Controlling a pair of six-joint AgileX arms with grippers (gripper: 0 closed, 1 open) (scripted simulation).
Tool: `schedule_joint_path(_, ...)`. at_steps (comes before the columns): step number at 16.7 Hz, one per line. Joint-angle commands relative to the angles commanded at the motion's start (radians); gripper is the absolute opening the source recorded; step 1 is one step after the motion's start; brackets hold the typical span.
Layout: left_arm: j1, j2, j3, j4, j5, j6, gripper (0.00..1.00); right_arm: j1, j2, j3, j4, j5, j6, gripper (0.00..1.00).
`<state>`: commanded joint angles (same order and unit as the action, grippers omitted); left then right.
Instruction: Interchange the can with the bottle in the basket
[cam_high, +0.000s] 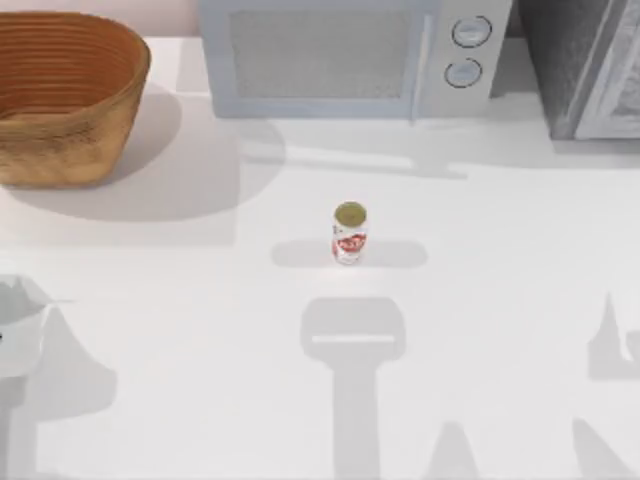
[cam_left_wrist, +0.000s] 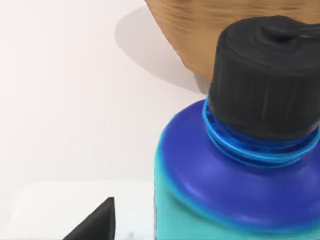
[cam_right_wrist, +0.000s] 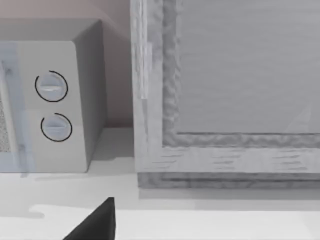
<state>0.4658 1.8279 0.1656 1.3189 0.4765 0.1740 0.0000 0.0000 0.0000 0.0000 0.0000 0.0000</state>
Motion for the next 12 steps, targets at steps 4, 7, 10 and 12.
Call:
schedule_joint_path(4,-0.063,0.117,0.105,0.022,-0.058,-0.023,1.0,0.0,0.0,0.0,0.0,0.0,0.0,1.0)
schedule_joint_path(7,-0.092,0.167,0.152,0.03,-0.084,-0.033,1.0,0.0,0.0,0.0,0.0,0.0,0.0,1.0)
schedule_joint_path(10,-0.092,0.168,0.152,0.03,-0.084,-0.033,1.0,0.0,0.0,0.0,0.0,0.0,0.0,1.0)
schedule_joint_path(12,-0.092,0.168,0.152,0.03,-0.084,-0.033,0.85,0.0,0.0,0.0,0.0,0.0,0.0,1.0)
